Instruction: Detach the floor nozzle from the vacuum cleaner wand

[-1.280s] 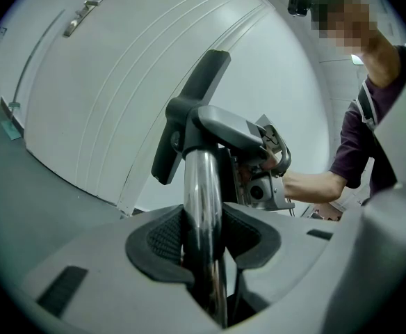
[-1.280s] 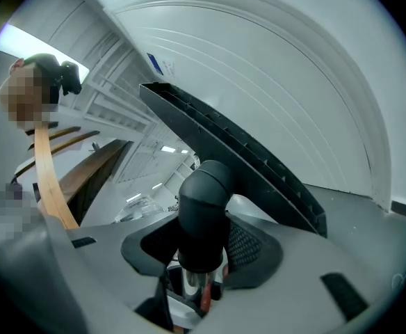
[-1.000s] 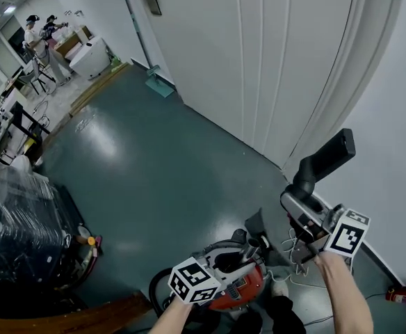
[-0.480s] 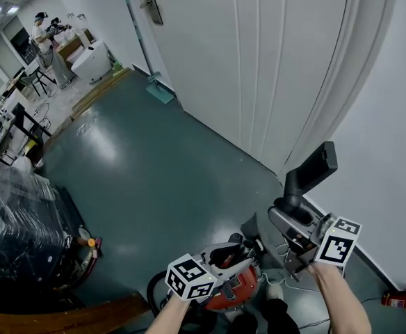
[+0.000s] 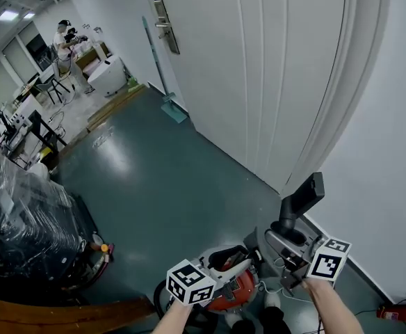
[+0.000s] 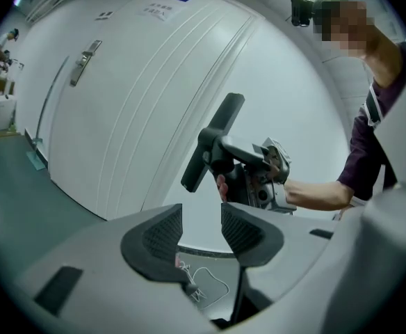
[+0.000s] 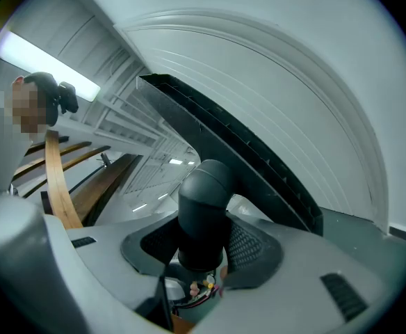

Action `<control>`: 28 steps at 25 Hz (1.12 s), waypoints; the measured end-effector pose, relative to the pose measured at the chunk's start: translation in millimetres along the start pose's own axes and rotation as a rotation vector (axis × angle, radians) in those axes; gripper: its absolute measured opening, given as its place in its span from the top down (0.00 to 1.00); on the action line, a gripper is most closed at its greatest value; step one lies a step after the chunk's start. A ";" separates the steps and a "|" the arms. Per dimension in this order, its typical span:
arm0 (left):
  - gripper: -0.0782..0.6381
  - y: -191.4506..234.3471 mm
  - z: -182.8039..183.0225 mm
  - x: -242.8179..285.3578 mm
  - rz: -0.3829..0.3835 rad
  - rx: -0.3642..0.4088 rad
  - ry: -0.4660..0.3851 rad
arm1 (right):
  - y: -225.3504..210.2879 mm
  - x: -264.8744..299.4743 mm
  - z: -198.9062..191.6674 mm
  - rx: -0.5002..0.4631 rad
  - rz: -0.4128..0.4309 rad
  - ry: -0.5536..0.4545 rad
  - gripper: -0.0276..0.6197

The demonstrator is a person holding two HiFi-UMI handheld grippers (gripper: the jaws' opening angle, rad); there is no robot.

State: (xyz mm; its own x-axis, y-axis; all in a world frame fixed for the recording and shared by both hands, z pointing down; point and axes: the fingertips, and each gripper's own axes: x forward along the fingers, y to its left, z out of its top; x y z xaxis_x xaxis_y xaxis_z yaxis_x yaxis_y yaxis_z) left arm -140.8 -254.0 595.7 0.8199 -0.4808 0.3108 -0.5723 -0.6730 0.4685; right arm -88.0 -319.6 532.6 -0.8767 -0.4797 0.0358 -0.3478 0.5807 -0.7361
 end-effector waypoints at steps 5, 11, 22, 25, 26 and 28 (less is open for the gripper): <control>0.70 -41.8 68.0 -24.5 0.052 0.027 -0.106 | 43.8 -8.9 30.8 -0.014 0.033 -0.014 0.68; 0.80 -91.1 146.6 -57.9 0.106 0.004 -0.277 | 101.0 -21.6 71.5 -0.057 0.092 -0.022 0.68; 0.88 -173.7 249.2 -104.6 0.200 0.055 -0.400 | 213.4 -56.0 137.9 -0.154 0.209 -0.068 0.68; 0.88 -189.3 259.2 -112.2 0.199 0.036 -0.426 | 233.1 -64.8 141.1 -0.147 0.232 -0.078 0.68; 0.88 -195.1 260.7 -115.0 0.200 0.039 -0.433 | 238.7 -68.1 140.6 -0.150 0.237 -0.081 0.68; 0.89 -205.3 263.0 -120.6 0.202 0.055 -0.441 | 249.2 -72.6 138.7 -0.165 0.243 -0.083 0.68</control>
State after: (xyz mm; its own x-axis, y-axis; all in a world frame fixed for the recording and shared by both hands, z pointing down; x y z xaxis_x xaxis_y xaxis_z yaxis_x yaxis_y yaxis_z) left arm -126.4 -205.7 244.5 0.6142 -0.7892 0.0053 -0.7290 -0.5648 0.3867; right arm -65.0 -231.4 252.8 -0.9133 -0.3613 -0.1882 -0.1859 0.7807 -0.5966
